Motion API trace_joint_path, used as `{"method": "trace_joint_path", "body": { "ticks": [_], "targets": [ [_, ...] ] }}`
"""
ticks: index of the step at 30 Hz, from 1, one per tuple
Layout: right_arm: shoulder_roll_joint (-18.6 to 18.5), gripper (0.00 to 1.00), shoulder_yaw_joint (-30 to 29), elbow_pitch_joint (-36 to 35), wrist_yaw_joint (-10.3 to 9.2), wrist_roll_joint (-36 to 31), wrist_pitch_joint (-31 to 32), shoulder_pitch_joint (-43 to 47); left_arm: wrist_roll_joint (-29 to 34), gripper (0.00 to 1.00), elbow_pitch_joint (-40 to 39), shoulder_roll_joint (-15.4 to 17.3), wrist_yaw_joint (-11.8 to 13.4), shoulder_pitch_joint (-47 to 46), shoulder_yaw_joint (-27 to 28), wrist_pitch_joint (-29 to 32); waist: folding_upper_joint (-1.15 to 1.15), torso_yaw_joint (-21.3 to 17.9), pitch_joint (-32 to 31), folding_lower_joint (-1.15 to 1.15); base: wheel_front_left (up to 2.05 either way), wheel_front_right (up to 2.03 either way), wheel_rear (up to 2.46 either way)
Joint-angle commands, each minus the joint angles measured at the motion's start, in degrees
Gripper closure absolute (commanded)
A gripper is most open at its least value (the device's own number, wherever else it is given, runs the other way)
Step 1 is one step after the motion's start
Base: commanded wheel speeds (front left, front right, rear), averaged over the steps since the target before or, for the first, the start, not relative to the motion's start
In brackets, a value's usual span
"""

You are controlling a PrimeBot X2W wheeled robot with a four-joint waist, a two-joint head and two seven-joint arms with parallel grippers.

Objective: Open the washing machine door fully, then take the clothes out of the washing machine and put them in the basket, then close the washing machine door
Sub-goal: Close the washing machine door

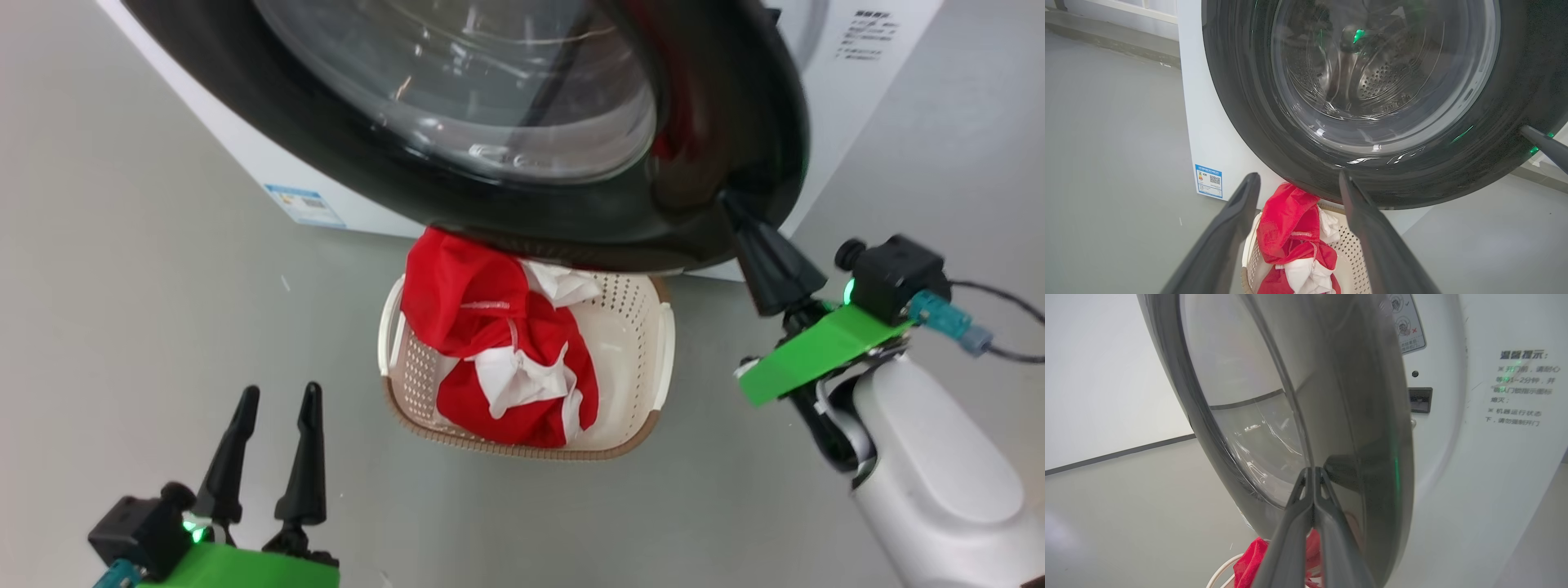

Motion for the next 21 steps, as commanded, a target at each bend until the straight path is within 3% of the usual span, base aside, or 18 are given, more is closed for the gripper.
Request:
{"method": "trace_joint_path", "body": {
  "ticks": [1, 21],
  "targets": [
    [-0.17, 1.00, 0.17, -1.12, 0.19, 1.04, -0.36, -1.68, -0.52, 0.00, -1.68, 0.47, -0.32, -1.62, 1.58, -0.70, 0.00, 0.97, 1.46, 0.00, 0.00, 0.00, 0.00],
    [-2.33, 1.00, -6.94, -0.97, 0.19, 0.32, -0.36, -12.37, -1.21, 0.00, -3.60, 0.47, -0.32, -6.23, -0.96, -0.70, 0.00, 4.36, 8.73, 0.00, 0.00, 0.00, 0.00]
  ]
}}
